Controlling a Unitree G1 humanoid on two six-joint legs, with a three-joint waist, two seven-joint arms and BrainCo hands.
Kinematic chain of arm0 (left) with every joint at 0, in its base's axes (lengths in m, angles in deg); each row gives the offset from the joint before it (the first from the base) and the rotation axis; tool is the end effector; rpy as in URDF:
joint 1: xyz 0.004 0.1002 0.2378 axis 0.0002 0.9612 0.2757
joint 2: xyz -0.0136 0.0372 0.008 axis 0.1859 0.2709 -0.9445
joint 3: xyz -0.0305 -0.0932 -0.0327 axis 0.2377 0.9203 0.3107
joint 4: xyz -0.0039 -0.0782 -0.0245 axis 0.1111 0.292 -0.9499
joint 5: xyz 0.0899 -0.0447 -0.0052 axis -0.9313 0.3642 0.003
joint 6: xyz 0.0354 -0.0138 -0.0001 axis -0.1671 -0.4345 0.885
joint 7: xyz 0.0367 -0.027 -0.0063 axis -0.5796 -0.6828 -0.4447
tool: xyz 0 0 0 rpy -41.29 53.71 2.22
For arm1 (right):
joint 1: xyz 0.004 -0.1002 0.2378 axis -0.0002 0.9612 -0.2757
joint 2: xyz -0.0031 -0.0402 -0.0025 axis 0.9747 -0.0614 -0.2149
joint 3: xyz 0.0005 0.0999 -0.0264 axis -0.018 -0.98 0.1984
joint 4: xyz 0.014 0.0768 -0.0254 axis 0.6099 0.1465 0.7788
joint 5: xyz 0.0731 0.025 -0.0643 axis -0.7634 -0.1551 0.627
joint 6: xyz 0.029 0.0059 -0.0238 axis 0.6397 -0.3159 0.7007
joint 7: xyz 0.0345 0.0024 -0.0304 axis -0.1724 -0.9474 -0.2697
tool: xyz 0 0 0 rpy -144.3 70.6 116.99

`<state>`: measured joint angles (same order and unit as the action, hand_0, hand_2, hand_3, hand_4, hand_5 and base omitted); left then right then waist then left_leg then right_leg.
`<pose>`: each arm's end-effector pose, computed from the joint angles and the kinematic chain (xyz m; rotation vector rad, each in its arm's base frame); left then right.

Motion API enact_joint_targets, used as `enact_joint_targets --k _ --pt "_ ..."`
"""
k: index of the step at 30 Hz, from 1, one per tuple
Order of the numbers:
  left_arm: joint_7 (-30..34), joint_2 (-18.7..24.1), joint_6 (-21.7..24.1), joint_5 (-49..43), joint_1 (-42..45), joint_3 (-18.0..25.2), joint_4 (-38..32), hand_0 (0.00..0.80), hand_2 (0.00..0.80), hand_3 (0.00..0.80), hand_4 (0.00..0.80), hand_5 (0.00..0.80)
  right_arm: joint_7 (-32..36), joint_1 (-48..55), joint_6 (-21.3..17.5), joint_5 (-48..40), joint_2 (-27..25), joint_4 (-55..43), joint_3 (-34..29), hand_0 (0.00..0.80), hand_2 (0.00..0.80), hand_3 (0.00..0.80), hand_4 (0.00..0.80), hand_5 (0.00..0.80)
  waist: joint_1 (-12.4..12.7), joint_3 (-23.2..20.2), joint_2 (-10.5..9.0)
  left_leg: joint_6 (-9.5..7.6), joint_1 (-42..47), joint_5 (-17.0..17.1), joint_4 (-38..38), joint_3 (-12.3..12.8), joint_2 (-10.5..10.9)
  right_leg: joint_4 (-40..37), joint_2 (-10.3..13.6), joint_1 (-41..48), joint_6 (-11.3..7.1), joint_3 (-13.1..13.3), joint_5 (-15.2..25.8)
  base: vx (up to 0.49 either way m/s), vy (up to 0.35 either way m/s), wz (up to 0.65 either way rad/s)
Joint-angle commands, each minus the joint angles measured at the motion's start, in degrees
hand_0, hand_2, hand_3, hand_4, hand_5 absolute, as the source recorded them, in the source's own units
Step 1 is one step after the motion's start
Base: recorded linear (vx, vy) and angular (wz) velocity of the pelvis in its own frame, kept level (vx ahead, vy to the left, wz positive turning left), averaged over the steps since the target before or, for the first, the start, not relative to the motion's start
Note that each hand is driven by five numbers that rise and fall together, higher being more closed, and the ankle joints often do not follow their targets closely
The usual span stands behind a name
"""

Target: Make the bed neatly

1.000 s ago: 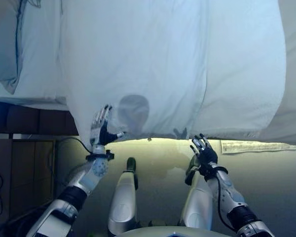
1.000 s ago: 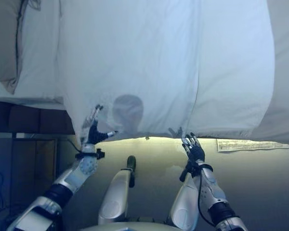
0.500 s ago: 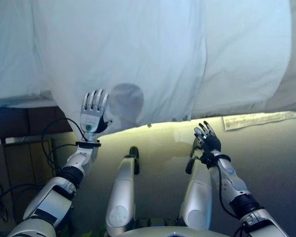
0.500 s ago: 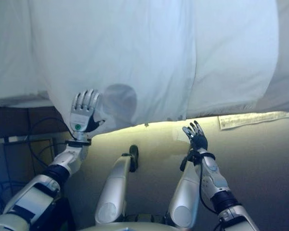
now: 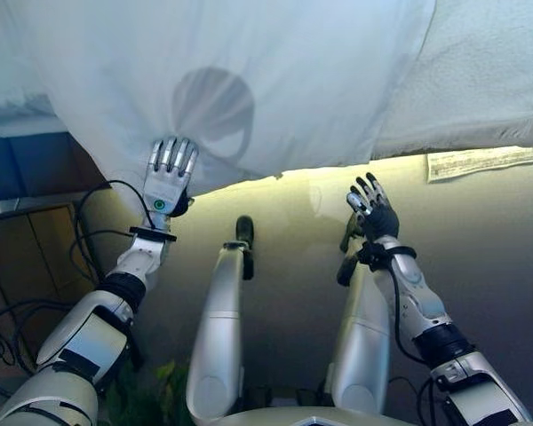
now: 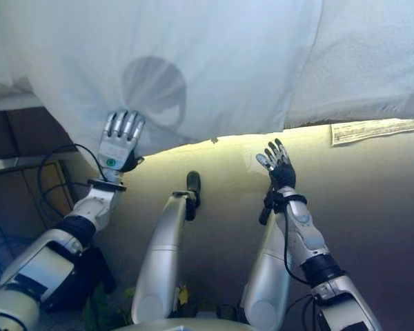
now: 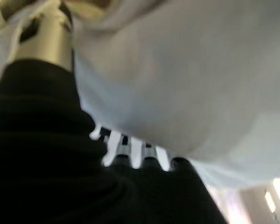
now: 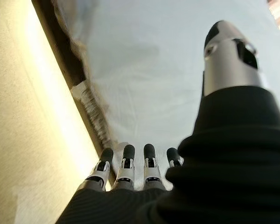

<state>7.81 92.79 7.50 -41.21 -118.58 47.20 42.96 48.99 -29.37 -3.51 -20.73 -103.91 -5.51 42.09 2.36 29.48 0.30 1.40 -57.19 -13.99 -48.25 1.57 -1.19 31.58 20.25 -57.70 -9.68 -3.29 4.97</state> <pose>0.3050 0.2268 0.0584 1.8230 -0.4623 0.3280 0.2531 -0.1783 0.0736 0.3510 -0.0586 0.0616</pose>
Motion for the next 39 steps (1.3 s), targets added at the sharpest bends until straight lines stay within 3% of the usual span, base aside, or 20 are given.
enact_joint_targets --k 1,6,12,15,18,23,26,30,31,36,39 --pt "4.1 2.2 -4.5 4.7 2.2 3.0 1.8 0.000 0.000 0.000 0.000 0.000 -0.8 1.2 -0.5 0.8 -3.5 -6.5 -2.4 0.000 0.000 0.000 0.000 0.000 1.8 0.3 -0.03 2.92 -2.9 7.8 5.2 -2.0 0.3 5.1 0.5 -2.9 -4.75 0.9 5.3 -0.012 0.052 -0.05" --pt "6.8 2.3 -7.9 3.2 1.6 3.1 2.6 0.000 0.000 0.000 0.000 0.000 -0.9 0.0 -0.7 1.2 -4.3 -6.7 -3.7 0.000 0.000 0.000 0.000 0.000 2.0 0.3 0.10 3.22 -7.8 7.4 0.9 -1.5 -0.7 8.5 1.0 -6.5 -4.76 0.6 4.9 -0.027 0.050 -0.03" --pt "28.1 2.1 -15.5 -3.9 2.2 1.0 4.9 0.000 0.000 0.000 0.000 0.000 -0.1 -1.0 1.9 1.6 -4.7 -7.9 -5.1 0.000 0.000 0.000 0.000 0.000 1.4 0.3 0.11 3.49 -11.5 6.9 -2.5 -1.4 -1.8 10.6 1.1 -9.3 -4.74 1.1 4.9 -0.017 0.037 -0.07" --pt "27.6 1.2 -18.7 -1.8 3.0 0.4 5.6 0.000 0.000 0.000 0.000 0.000 -0.3 -1.4 1.7 1.9 -4.1 -7.7 -4.1 0.000 0.000 0.000 0.000 0.000 1.2 0.3 -0.24 3.34 -12.7 6.8 -4.0 -1.3 -2.9 12.0 0.8 -10.3 -4.48 1.4 4.7 -0.004 0.021 -0.07" --pt "21.4 1.4 -20.7 2.3 2.1 0.4 6.3 0.000 0.000 0.000 0.000 0.000 0.2 -1.8 1.1 1.9 -3.9 -7.2 -4.1 0.000 0.000 0.000 0.000 0.000 1.2 0.3 -0.36 3.24 -12.7 6.9 -4.0 -1.1 -3.4 12.4 1.1 -10.2 -4.37 1.1 4.3 -0.012 -0.003 -0.06" --pt "30.4 5.2 -18.5 -2.4 1.7 1.2 8.5 0.000 0.000 0.000 0.000 0.000 0.9 -1.8 0.8 3.1 -4.5 -7.4 -5.7 0.000 0.000 0.000 0.000 0.000 1.6 0.3 0.50 3.70 -10.7 7.5 -0.8 -1.2 -3.0 10.5 1.7 -8.9 -4.49 0.4 4.2 -0.010 -0.008 -0.02" --pt "32.5 5.9 -18.6 -1.6 3.4 1.9 9.1 0.000 0.000 0.000 0.000 0.000 0.9 -1.4 0.1 3.6 -4.4 -7.2 -5.6 0.000 0.000 0.000 0.000 0.000 1.6 0.3 0.79 3.86 -9.6 7.7 0.3 -1.1 -3.0 9.8 1.9 -8.1 -4.51 0.2 4.1 -0.007 -0.001 0.03" --pt "27.0 7.5 -12.0 12.3 5.0 3.4 10.0 0.000 0.000 0.000 0.000 0.000 1.9 -1.1 -2.3 3.3 -3.9 -5.4 -5.1 0.000 0.000 0.000 0.000 0.000 2.0 0.3 1.16 4.12 -8.0 7.7 1.9 -1.4 -2.9 8.8 2.1 -7.0 -4.42 -0.2 3.9 -0.011 -0.025 0.03" --pt "24.2 7.6 -7.6 18.1 5.6 4.8 9.9 0.000 0.000 0.000 0.000 0.000 2.0 -1.0 -3.0 2.9 -3.7 -5.1 -5.1 0.000 0.000 0.000 0.000 0.000 2.5 0.3 1.21 4.06 -7.2 7.9 2.9 -1.4 -2.8 8.3 2.2 -6.3 -4.44 -0.6 3.7 -0.019 -0.059 0.07" --pt "23.4 5.8 -1.4 23.2 9.7 8.9 11.4 0.000 0.000 0.000 0.000 0.000 2.2 0.6 -4.4 3.1 -3.3 -6.4 -6.3 0.000 0.000 0.000 0.000 0.000 3.3 0.3 1.19 3.82 -4.9 8.2 6.0 -2.0 -2.1 5.2 2.8 -4.2 -4.55 -2.2 4.2 -0.030 -0.072 0.13" --pt "23.1 3.9 -0.1 26.1 13.5 11.4 12.2 0.000 0.000 0.000 0.000 0.000 1.9 1.9 -5.5 3.5 -2.6 -7.1 -6.7 0.000 0.000 0.000 0.000 0.000 3.6 0.3 0.91 3.74 -4.3 8.4 6.9 -2.4 -2.0 4.1 2.9 -3.6 -4.61 -2.7 4.6 -0.011 -0.053 0.08"
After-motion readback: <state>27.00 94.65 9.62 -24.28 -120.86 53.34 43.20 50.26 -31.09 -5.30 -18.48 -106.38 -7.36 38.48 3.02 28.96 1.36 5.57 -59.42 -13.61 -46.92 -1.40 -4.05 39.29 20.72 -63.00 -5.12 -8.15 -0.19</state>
